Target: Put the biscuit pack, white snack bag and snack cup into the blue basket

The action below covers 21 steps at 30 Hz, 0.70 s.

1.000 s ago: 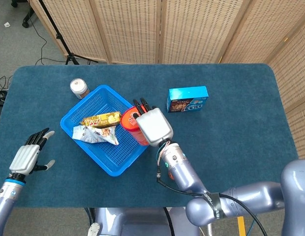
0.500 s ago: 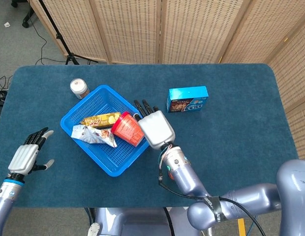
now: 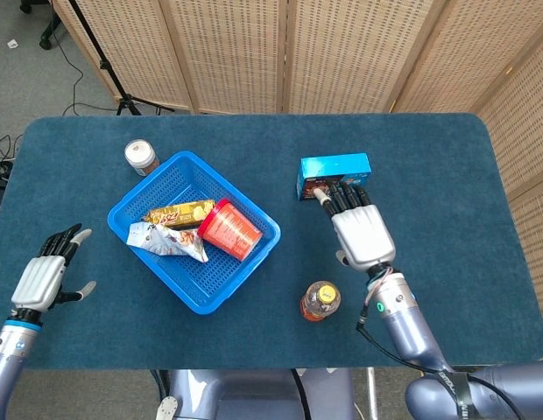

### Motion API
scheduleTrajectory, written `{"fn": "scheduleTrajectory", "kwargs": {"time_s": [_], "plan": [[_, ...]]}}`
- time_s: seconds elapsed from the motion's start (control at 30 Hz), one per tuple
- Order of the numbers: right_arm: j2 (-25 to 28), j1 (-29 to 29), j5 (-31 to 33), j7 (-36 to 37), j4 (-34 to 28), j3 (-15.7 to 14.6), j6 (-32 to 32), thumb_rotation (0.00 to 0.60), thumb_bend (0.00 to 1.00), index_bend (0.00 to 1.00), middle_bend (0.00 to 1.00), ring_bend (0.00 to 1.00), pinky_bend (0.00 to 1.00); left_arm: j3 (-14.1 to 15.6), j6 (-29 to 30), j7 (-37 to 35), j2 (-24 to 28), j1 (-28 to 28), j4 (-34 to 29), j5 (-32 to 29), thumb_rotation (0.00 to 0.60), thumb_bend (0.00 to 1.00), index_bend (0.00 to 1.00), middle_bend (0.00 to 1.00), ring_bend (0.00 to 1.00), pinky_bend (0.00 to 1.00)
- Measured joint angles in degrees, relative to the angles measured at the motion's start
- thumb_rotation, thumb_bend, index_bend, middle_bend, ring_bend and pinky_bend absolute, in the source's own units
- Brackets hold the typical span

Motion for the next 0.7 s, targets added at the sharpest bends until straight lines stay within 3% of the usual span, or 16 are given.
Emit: {"fn": "scheduleTrajectory", "kwargs": {"time_s": [0.33, 0.53, 0.7], "plan": [[4.8, -17.4, -20.8, 21.7, 8.0, -8.2, 3.0, 0.6, 0.16, 0.08, 0.0, 0.0, 0.04, 0.0, 2.9, 5.1, -0.9, 0.8, -0.2, 0.7, 0.6, 0.25, 0.04, 0.0, 0.0, 0.06], [6.0, -25.6, -29.8, 29.6, 16.5, -11.6, 5.1, 0.6, 0.16, 0.08, 0.0, 0.0, 0.02, 0.0, 4.4, 8.2, -1.6, 1.3, -0.2, 1.1, 0.6, 0.25, 0.04, 0.0, 0.0, 0.06], [5.3, -31.4, -34.9, 32.2, 21.9, -13.6, 7.9, 0.6, 0.16, 0.08, 0.0, 0.0, 0.02, 0.1, 6.3, 10.6, -2.0, 1.7, -0.4, 2.1, 0.6, 0.25, 0.04, 0.0, 0.0, 0.06]]}}
